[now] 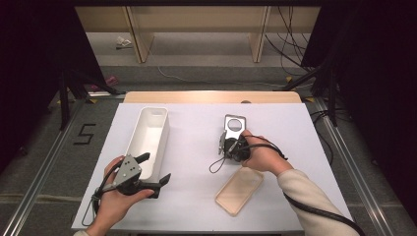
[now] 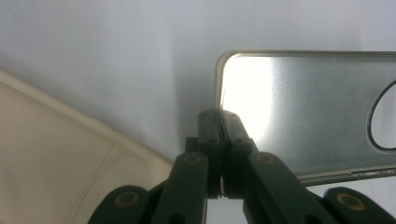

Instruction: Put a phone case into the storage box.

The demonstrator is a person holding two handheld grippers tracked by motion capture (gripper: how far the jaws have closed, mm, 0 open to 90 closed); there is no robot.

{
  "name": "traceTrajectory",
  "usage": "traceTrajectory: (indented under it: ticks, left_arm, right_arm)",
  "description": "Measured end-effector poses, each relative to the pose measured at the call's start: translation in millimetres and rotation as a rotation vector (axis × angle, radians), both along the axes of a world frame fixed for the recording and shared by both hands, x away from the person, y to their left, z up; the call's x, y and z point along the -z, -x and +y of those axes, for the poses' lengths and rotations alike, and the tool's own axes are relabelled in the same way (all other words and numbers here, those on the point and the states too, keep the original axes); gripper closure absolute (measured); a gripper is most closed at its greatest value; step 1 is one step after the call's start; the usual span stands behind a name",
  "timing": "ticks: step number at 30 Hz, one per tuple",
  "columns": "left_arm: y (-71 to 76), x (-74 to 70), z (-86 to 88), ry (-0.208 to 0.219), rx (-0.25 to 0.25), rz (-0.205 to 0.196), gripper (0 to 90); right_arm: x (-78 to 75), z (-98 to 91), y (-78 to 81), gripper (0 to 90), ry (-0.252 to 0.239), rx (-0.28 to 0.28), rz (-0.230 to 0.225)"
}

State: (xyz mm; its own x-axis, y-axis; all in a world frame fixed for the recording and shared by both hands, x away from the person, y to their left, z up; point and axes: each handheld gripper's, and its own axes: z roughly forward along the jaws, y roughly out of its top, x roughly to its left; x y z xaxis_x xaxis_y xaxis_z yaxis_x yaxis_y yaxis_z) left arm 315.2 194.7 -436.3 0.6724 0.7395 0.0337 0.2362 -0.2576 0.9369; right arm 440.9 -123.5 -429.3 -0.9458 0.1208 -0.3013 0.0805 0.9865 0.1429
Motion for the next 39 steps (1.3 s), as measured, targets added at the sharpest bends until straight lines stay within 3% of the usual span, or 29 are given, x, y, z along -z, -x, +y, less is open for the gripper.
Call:
traceTrajectory:
  ticks: [7,13,26,39]
  left_arm:
    - [-0.3,0.6,-0.1,0.002,-0.001,0.005,5.1]
    - [-0.4,0.9,0.0,0.000,-0.002,0.005,5.1]
    - [0.0,0.8,-0.2,0.005,0.004,0.007,5.8]
    - [-0.2,0.7,-0.4,0.010,0.000,0.009,6.8]
  right_arm:
    - [-11.6,-10.5,9.6,88.8,-0.134,-0.010,-0.034]
    - [-12.2,-16.3,19.7,88.8,-0.218,-0.005,-0.044]
    - [-10.1,-19.1,34.6,88.7,-0.286,-0.016,-0.051]
    - [-17.7,-21.1,45.5,88.7,-0.399,-0.040,-0.055]
